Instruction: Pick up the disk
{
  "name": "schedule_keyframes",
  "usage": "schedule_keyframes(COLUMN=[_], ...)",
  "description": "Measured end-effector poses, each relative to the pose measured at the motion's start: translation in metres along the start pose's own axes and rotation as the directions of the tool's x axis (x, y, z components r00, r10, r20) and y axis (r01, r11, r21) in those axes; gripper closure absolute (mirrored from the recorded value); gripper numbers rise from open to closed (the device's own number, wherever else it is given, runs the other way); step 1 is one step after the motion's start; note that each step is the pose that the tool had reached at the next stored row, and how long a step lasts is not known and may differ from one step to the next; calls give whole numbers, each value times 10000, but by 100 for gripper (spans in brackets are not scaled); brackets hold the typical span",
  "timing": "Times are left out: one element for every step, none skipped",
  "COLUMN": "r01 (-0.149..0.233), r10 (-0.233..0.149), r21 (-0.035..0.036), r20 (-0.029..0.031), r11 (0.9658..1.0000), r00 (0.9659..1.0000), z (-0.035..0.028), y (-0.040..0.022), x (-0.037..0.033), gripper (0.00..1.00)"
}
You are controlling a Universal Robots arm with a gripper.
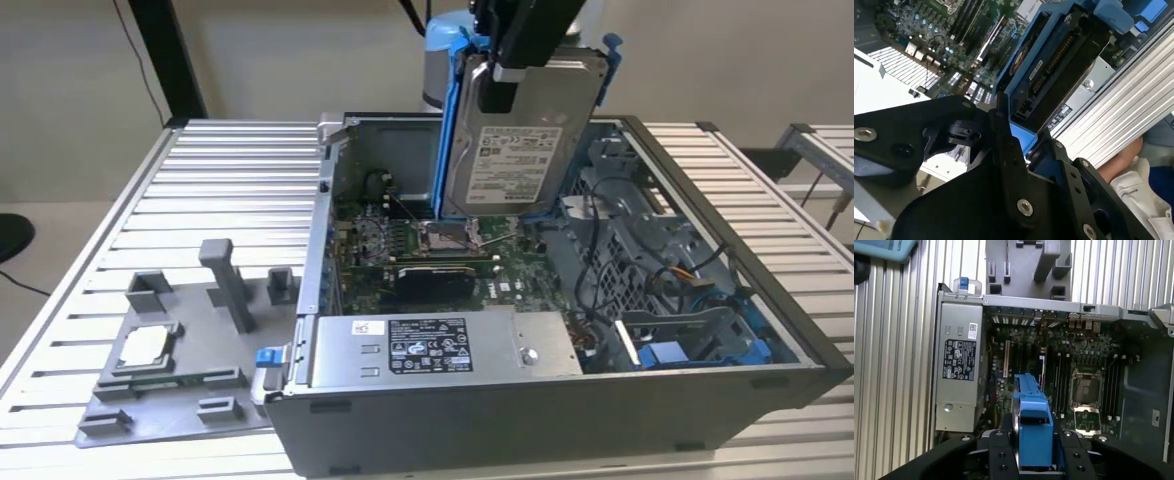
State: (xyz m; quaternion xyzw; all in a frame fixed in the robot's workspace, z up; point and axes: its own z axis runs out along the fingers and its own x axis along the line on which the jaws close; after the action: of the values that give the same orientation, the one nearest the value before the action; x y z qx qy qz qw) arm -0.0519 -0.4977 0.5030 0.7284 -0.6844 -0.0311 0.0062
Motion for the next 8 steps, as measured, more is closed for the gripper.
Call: schedule_keyframes(r01=[0,0,1,1,1,0,0,1], r10=[0,0,-1,-1,-1,0,0,-1], r21=[0,0,0,0,0,0,0,0], r20=[1,1,0,0,0,1,0,0], r11=[10000,10000,10000,10000,10000,10000,10000,10000], r00=[10000,10000,10000,10000,10000,10000,10000,10000], z=[-2,-4,-6,-8,-10,-12,-14,-16], y=[-19,-37,-56,-73,-89,-104,-119,-136], x=[32,63,95,126,157,187,218,251], gripper=[100,100,100,100,100,100,100,100])
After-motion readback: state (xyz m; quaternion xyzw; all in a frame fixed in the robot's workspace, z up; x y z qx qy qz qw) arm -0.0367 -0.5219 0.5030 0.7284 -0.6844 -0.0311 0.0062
